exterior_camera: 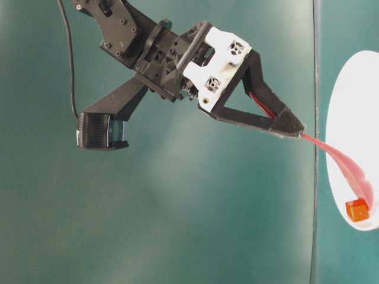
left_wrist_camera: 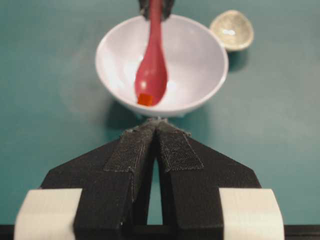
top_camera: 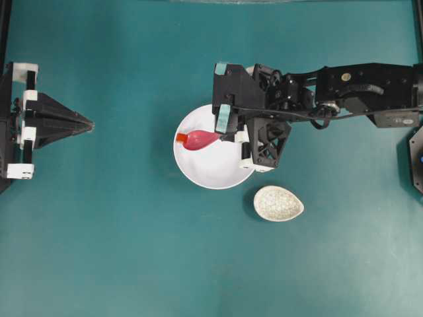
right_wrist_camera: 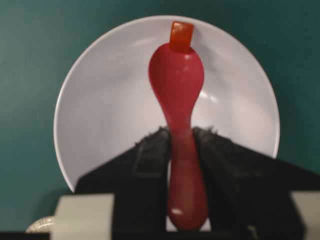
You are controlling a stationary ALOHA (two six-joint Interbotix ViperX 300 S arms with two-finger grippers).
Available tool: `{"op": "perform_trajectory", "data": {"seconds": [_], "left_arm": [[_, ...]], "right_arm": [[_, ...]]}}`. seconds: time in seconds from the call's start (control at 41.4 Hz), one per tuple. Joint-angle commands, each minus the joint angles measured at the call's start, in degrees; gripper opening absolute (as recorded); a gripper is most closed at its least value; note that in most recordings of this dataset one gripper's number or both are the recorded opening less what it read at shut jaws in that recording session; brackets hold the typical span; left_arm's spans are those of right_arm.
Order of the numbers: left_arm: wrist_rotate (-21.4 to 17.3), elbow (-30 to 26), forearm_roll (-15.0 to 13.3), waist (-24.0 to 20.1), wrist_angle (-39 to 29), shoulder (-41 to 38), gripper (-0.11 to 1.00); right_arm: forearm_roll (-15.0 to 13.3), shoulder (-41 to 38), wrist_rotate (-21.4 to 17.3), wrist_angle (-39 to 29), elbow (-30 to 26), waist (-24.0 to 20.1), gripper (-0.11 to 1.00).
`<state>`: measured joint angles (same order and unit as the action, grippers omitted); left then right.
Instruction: Grip the spoon and scoop the red block from the bowl with right arm.
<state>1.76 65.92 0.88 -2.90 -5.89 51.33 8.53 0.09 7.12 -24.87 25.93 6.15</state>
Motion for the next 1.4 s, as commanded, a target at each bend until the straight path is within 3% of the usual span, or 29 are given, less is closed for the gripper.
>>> {"op": "perform_trajectory", "data": {"seconds": [0.0,0.774,1.088,1.378], "left_arm": [[-0.1,-0.8,0.1,-0.2,0.3,-0.2,0.0],[-0.1,-0.8,0.2,-0.2,0.3,-0.2,0.0],[-0.1,-0.8,0.1,-0.2,0.2,-0.1,0.0],[-0.1,-0.8,0.2,-0.2,-0.2,-0.1,0.0]], "right_arm": [[0.2,1.7,-0.1,1.7,-0.4,-0.1,0.24],[0.4,2.2,-0.1,12.4,5.8,-1.7,0.24],[3.3,5.5,-0.2,16.3,10.6,-1.7,0.24],[3.6,6.9,-0.2,20.7,12.9,-2.0,0.24]]}}
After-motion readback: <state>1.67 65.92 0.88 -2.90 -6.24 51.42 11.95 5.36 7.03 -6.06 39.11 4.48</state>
